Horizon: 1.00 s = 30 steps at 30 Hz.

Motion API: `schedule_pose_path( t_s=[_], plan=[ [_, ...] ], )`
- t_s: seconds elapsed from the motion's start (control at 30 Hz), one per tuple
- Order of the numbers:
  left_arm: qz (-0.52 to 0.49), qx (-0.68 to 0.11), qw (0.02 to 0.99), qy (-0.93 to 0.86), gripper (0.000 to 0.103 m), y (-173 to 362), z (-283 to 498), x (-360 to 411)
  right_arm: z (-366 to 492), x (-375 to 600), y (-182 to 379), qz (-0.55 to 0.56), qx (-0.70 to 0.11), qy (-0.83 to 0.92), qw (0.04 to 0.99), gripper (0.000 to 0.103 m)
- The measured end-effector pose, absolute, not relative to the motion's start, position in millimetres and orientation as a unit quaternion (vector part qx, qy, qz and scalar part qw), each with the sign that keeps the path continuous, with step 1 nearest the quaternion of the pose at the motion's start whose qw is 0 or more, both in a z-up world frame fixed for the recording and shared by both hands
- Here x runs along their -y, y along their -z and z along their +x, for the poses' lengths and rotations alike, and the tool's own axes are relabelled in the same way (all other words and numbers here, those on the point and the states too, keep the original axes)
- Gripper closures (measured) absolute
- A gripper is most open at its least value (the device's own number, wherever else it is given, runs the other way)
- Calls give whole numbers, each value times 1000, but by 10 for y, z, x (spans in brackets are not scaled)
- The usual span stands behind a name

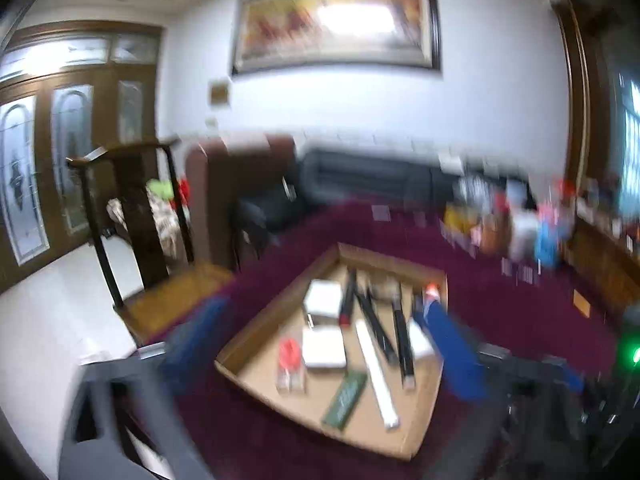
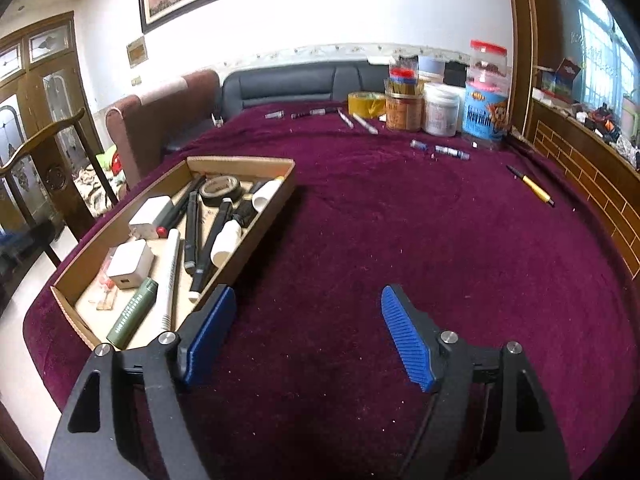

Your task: Organize rigid objects

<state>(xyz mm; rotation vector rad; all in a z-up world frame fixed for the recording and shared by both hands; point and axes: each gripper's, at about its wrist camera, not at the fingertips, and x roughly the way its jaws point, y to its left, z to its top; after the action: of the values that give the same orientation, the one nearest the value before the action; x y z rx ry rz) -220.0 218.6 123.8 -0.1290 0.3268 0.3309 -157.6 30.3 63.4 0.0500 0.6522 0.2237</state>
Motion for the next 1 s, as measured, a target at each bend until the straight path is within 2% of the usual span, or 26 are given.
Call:
schedule_pose_path(
  t_s=[0.13, 0.33, 0.47, 0.57, 0.77, 1.0],
  plan=[
    [-59, -91, 980, -165, 1, -1396, -2326, -2281, -1687, -267, -731, 30, -274, -101, 956, 23],
    [-39, -80, 982, -166, 1, -1470, -2287, -2266, -1786, -267, -848, 17, -227, -83, 970, 21],
    [19, -112, 971, -210, 1, -1392, -2157, -2084, -1851, -229, -901, 19, -195, -53, 979, 21],
    [30, -146, 968, -201, 1, -1279, -2029, -2017, -1888, -187, -944, 27, -170, -39, 984, 15],
    [20, -213, 959, -188, 1, -1117, -1832, -1979, -1738, -270, -827, 7, -213, -56, 975, 15],
    [-6, -267, 947, -178, 1, -991, -1735, -2029, -1778, -466, -760, -29, -221, -77, 972, 15]
  ],
)
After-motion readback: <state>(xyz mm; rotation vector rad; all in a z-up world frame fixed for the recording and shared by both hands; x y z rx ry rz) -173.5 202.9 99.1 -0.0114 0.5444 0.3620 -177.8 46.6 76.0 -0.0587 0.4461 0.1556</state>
